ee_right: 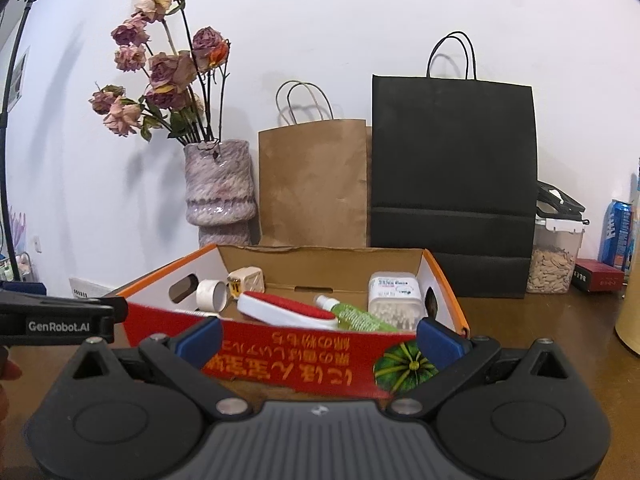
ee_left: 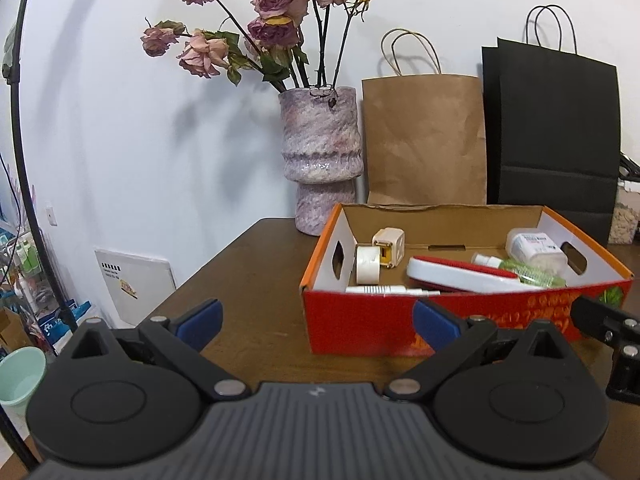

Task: Organize rigid objects
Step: 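Withdraw both tools from the red box toward the blue caps, then grasp the blue-rimmed white lid with the left tool, then grasp the blue bottle cap with the right tool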

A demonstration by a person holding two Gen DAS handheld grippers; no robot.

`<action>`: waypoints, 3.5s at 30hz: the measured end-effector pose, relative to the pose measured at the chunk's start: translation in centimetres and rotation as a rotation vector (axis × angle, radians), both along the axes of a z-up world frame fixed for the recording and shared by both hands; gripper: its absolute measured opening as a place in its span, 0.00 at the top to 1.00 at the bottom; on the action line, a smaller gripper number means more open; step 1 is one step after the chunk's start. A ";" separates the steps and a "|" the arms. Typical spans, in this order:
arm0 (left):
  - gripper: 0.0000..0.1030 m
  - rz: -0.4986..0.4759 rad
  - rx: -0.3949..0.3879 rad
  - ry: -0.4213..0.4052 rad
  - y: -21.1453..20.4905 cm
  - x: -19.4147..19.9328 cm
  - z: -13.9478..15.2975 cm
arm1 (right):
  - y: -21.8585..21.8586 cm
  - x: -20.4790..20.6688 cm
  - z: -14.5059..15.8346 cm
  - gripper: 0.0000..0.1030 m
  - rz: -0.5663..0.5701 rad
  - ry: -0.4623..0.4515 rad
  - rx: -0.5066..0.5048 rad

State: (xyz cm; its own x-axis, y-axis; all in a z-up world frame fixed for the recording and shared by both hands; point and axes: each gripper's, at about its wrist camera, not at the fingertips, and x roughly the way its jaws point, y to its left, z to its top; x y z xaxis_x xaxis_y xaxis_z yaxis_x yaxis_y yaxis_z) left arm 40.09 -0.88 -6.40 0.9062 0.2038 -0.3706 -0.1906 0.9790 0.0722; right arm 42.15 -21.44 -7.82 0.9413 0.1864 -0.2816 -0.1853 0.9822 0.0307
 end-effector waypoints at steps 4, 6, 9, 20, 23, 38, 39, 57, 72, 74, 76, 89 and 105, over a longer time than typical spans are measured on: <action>0.00 -0.007 0.002 -0.001 0.2 -1.3 -0.2 | 0.0 -1.3 -0.3 0.00 0.002 0.013 -0.002; 0.00 -0.011 0.002 0.003 0.3 -1.9 -0.3 | 0.1 -2.0 -0.5 0.00 0.003 0.018 -0.008; 0.00 -0.017 0.003 0.009 0.3 -2.7 -0.5 | 0.1 -3.1 -0.6 0.00 0.004 0.018 -0.017; 0.00 -0.049 0.012 0.045 0.6 -5.7 -1.6 | -0.2 -5.8 -1.1 0.00 0.000 0.049 -0.031; 0.00 -0.049 0.010 0.060 0.9 -6.2 -1.9 | -0.4 -6.6 -1.3 0.00 -0.006 0.060 -0.035; 0.00 -0.092 0.010 0.203 1.9 -7.3 -4.1 | -1.3 -9.4 -2.1 0.00 -0.022 0.112 -0.026; 0.00 -0.093 0.007 0.220 1.9 -7.0 -4.3 | -1.3 -9.4 -2.2 0.00 -0.021 0.115 -0.025; 0.22 -0.102 -0.071 0.290 2.8 -4.9 -5.2 | -0.9 -8.5 -2.9 0.00 -0.010 0.178 -0.027; 0.34 -0.128 -0.076 0.221 2.9 -5.8 -4.2 | -0.9 -7.8 -3.0 0.00 -0.017 0.201 -0.022; 0.34 -0.123 -0.077 0.207 3.1 -5.9 -4.0 | -0.7 -7.7 -3.1 0.00 -0.019 0.205 -0.020; 0.34 -0.120 -0.073 0.189 3.3 -6.1 -3.8 | -0.5 -7.6 -3.1 0.00 -0.022 0.203 -0.016; 0.34 -0.092 -0.052 0.125 5.3 -6.6 -3.0 | 3.3 -7.0 -3.1 0.00 0.028 0.219 -0.040; 0.34 -0.020 -0.051 0.079 10.5 -6.6 -2.3 | 10.0 -5.3 -3.3 0.00 0.139 0.247 -0.083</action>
